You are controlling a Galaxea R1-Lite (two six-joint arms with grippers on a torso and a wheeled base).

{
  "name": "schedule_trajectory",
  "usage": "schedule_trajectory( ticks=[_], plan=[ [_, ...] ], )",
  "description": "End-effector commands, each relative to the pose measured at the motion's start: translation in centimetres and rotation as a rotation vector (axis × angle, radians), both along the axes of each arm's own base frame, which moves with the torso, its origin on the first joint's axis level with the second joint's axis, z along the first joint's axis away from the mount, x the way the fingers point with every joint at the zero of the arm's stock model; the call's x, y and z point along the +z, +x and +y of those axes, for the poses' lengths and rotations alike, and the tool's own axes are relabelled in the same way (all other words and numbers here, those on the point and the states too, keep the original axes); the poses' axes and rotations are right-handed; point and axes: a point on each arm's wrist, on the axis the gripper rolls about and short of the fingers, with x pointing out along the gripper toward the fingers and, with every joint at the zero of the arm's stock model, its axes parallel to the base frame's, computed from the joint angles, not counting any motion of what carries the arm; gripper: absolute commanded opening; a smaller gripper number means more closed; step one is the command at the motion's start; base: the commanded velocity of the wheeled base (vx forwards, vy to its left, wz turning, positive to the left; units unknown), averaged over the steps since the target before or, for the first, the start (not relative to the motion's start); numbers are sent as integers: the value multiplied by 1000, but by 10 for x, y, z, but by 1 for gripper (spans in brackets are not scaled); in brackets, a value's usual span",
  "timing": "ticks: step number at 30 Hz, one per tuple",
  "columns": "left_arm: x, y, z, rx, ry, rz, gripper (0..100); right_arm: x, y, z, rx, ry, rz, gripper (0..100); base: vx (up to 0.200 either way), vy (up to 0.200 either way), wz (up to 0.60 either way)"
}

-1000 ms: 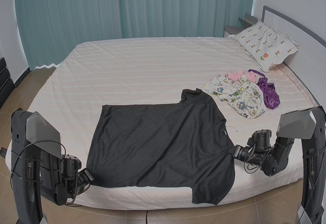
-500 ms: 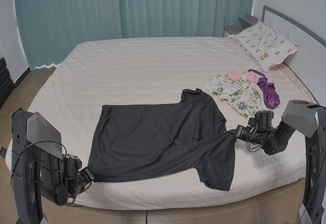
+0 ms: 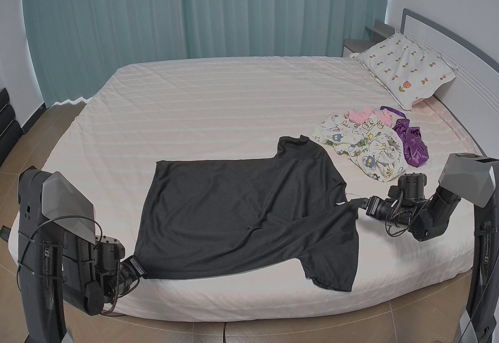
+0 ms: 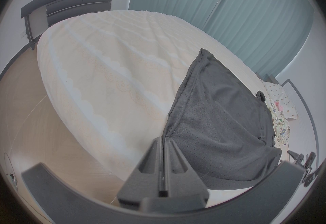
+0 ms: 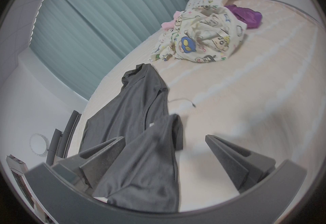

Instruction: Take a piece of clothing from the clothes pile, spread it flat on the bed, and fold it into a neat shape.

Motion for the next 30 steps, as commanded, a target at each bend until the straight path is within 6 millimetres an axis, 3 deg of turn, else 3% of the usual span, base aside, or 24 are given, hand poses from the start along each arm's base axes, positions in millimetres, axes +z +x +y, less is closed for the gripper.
schedule_trajectory(
  ticks=[1, 3, 4, 7, 13, 18, 30],
  plan=[
    [-1, 0, 0, 7, -9, 0, 0, 23, -54, 17, 17, 61, 67, 100, 0, 0, 0],
    [-1, 0, 0, 8, -10, 0, 0, 21, -67, 23, 33, 65, 95, 100, 0, 0, 0],
    [-1, 0, 0, 7, -11, 0, 0, 15, -88, 30, 58, 62, 137, 100, 0, 0, 0],
    [-1, 0, 0, 7, -11, 0, 0, 4, -114, 40, 96, 48, 204, 100, 0, 0, 0],
    [0, 0, 0, 8, -13, -2, 0, -6, -147, 52, 154, 18, 282, 100, 0, 0, 0],
    [-1, 0, 0, 8, -12, 0, 0, -14, -162, 63, 186, -28, 330, 100, 0, 0, 0],
    [-1, 0, 0, 9, -12, 0, 0, -28, -162, 78, 144, -129, 328, 100, 0, 0, 0]
  ],
)
